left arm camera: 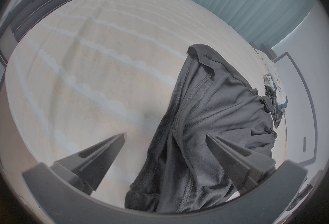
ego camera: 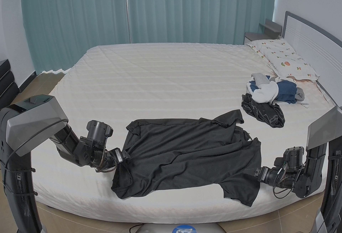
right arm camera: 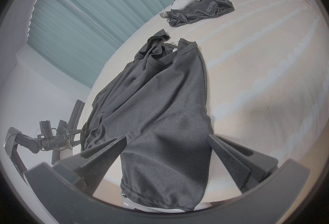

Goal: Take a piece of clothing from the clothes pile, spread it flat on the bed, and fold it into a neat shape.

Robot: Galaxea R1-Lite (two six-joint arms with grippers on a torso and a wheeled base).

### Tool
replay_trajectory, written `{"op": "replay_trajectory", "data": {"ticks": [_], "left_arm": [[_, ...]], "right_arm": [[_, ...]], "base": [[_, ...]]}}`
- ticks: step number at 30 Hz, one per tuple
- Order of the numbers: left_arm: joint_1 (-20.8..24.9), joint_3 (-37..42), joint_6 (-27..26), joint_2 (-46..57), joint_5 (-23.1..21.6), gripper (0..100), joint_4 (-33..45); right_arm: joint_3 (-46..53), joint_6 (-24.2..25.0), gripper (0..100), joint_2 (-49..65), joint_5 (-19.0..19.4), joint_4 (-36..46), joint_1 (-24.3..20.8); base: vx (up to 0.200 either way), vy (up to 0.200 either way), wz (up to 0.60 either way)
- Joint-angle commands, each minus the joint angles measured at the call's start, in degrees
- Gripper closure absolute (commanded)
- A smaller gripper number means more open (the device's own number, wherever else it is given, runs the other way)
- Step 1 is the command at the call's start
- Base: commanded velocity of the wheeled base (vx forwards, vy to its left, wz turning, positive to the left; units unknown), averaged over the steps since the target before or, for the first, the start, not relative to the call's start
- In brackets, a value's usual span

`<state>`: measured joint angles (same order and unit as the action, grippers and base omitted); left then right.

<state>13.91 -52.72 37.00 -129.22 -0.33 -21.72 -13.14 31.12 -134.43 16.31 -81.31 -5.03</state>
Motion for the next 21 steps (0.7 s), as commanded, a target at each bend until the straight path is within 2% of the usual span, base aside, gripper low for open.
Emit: {"op": "replay_trajectory", "data": {"ticks": [1,2,14,21], "left_arm": [[-0.1,0.4,-0.3,0.8,0.0,0,-0.1],[0.0,0.5,-0.7,0.8,0.0,100,-0.1],[0.7,0.3,-0.8,0.4,0.0,100,-0.2],[-0.4,0.6,-0.8,1.3,0.1,100,-0.2]], "right_arm": [[-0.2,0.0,0,-1.3,-0.1,0.0,-0.2],[-0.3,0.0,0,-1.3,-0.1,0.0,-0.2],[-0.1,0.0,0,-1.3,0.0,0.0,-0.1],[-0.5,-0.1,0,-2.4,-0.1,0.0,-0.1]], "base": [[0.000,0.000,0.00],[0.000,0.000,0.00],[0.000,0.000,0.00],[0.000,0.000,0.00]]}}
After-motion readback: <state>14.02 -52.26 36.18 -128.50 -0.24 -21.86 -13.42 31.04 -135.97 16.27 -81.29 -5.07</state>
